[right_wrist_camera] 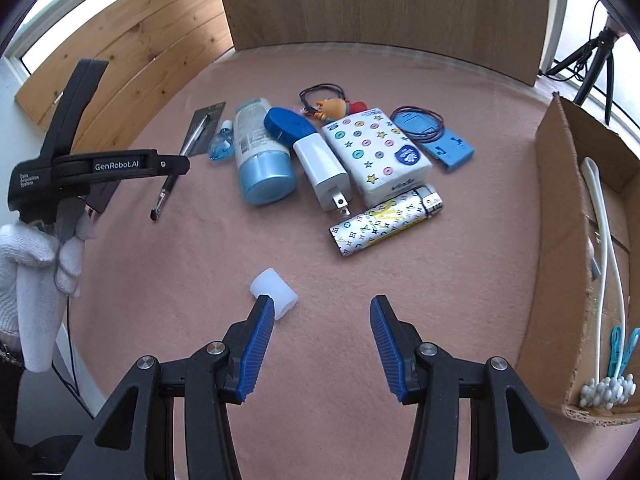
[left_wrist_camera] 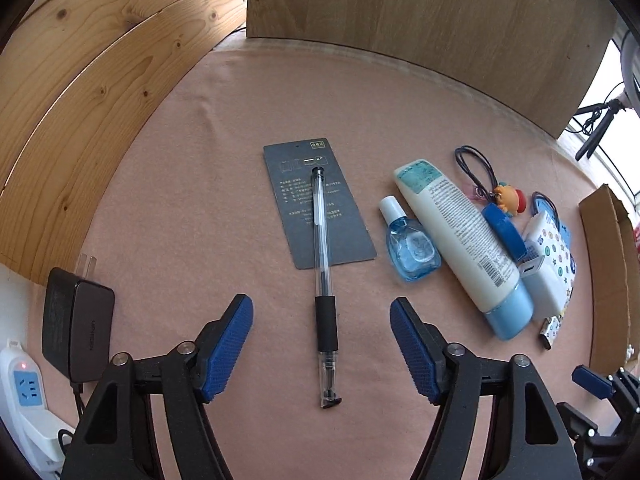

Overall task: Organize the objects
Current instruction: 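Grasp the black pen with the left tool while the right tool moves to the white cap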

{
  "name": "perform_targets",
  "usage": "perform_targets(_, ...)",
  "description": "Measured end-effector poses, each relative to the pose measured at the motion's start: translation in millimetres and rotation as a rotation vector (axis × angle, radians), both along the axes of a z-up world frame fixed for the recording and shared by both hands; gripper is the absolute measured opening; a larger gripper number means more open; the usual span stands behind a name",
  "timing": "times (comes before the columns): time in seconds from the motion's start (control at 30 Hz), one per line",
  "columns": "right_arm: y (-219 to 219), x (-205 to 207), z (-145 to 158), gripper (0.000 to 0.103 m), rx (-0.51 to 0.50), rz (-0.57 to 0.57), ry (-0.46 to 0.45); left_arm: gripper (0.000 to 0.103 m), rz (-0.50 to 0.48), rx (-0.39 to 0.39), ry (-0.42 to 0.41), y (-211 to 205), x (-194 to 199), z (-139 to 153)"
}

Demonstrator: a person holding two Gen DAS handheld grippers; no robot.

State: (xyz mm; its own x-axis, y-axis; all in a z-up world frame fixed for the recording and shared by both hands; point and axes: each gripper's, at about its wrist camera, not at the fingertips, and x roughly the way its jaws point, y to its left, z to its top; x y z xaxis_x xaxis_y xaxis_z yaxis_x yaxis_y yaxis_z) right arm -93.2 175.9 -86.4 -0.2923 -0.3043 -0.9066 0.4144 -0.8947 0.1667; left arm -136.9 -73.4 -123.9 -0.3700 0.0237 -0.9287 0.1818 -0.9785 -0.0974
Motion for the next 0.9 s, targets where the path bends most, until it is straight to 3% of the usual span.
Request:
perform_targets(0.07, -4, -1, -2, 0.046, 0.01, 0.012, -0.002, 0.059, -0.009, -0.005, -0.008, 2, -1, -3)
perform_targets(0.3, -20, -6, -6, 0.046, 0.043, 0.052, -0.005, 0.04, -0.015, 0.017, -0.008, 0, -1, -7)
perform_targets(0.53, -32, -9, -17, 0.046, 0.078, 0.087, -0.024, 0.014, 0.004, 0.003, 0.007, -3, 5, -6)
perform_targets(0.9, -52, -1, -22, 0.044, 0.121, 0.156, -0.012, 0.011, 0.017, 0.041, 0.016, -12, 16, -6)
